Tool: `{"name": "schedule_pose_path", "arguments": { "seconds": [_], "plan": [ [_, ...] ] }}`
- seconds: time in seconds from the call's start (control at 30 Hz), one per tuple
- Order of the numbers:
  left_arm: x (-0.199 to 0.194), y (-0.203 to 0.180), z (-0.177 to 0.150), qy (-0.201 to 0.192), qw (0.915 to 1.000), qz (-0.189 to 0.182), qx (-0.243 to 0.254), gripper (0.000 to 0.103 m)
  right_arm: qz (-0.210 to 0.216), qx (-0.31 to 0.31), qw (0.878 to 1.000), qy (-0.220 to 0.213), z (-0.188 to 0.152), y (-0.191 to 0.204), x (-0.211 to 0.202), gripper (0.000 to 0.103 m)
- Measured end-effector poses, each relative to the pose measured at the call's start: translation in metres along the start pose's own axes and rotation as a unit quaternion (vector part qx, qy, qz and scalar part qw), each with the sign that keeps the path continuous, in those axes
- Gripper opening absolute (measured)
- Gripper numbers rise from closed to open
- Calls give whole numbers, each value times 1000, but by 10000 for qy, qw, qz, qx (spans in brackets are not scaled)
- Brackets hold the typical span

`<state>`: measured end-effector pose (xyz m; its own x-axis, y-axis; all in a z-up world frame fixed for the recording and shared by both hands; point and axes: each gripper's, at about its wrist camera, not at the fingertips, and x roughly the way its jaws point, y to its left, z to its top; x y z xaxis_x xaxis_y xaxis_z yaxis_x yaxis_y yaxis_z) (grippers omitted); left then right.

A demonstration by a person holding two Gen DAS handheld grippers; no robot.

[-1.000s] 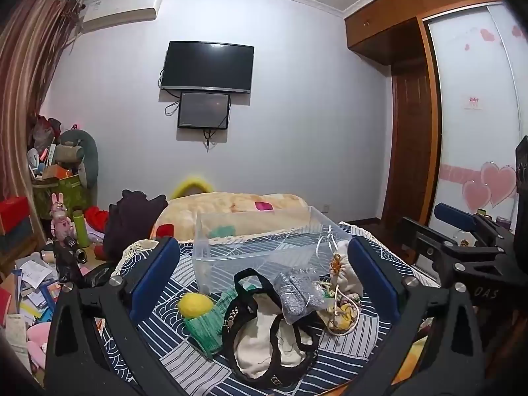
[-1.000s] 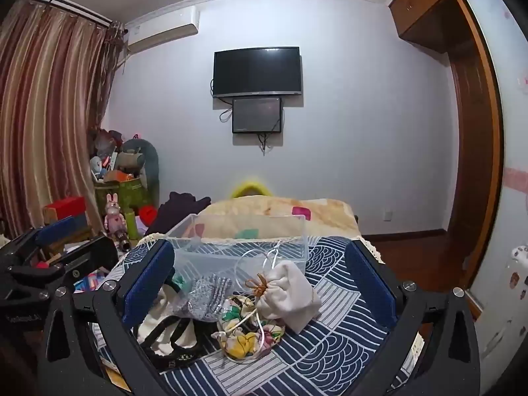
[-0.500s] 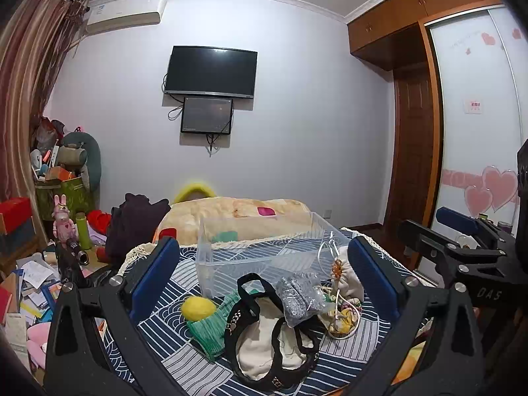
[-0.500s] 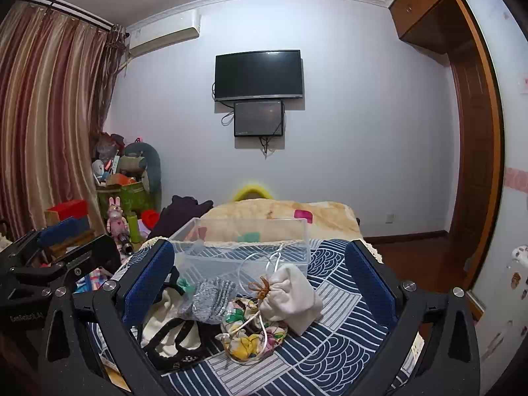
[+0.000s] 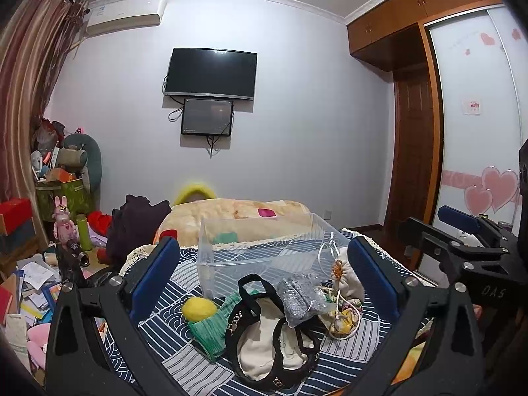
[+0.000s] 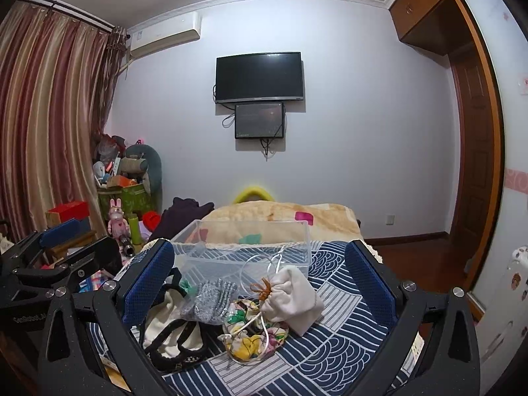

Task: Organize soft objects

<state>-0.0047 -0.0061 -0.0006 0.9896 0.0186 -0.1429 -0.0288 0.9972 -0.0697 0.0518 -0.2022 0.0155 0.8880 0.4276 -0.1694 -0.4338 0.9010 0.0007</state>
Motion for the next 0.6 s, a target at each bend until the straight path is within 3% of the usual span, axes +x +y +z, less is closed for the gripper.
{"name": "schedule_pose_path", "arguments": {
  "seconds": [0.6],
  "plan": [
    [-1,4,1,-17,9999,-42,-92,103,29,27,10000,-59,1,2,-5,103]
  ]
}}
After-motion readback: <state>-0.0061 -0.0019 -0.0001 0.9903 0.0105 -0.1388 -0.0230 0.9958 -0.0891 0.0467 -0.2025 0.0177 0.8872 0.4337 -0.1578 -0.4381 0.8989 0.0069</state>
